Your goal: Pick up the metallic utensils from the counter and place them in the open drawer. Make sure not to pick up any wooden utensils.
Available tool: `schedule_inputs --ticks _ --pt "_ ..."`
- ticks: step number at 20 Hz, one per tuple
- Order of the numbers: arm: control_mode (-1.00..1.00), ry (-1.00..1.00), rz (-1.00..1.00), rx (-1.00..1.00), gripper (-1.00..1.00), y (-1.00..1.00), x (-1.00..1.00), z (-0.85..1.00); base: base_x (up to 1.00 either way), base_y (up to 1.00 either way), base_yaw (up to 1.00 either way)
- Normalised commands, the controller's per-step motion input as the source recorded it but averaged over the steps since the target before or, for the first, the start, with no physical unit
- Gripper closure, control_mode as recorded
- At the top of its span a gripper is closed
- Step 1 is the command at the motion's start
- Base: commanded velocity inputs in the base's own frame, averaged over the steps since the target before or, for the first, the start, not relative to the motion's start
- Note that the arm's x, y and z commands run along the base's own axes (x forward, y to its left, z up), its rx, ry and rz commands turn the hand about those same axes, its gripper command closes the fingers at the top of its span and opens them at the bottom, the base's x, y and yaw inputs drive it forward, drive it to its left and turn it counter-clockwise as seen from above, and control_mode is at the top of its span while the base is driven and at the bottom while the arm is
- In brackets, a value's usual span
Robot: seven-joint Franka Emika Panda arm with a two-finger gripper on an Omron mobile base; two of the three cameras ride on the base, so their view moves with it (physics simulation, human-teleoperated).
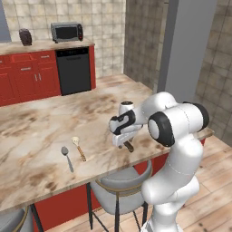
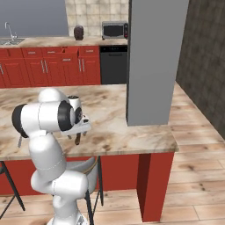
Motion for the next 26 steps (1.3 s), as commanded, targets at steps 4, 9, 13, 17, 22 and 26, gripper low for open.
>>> schedule_inputs --ticks 4,9,13,17,22,26 --pt "-1.0 0.0 -0.1 0.0 -1.0 0.0 0.05 -0.01 0.0 0.0 0.0" --pt "-1.0 0.0 -0.05 0.0 -1.0 0.0 0.09 -0.18 0.0 0.0 0.0" --pt "-1.0 0.0 -0.06 0.0 -1.0 0.0 0.01 -0.39 0.0 0.0 0.0" --pt "-1.0 0.0 -0.03 0.0 -1.0 0.0 0.0 -0.23 0.0 0.0 0.0" --pt "-1.0 0.0 0.0 0.0 -1.0 0.0 0.0 -0.04 0.0 0.0 0.0" --pt "-1.0 0.0 0.0 0.0 1.0 0.0 0.0 0.0 0.0 0.0 0.0"
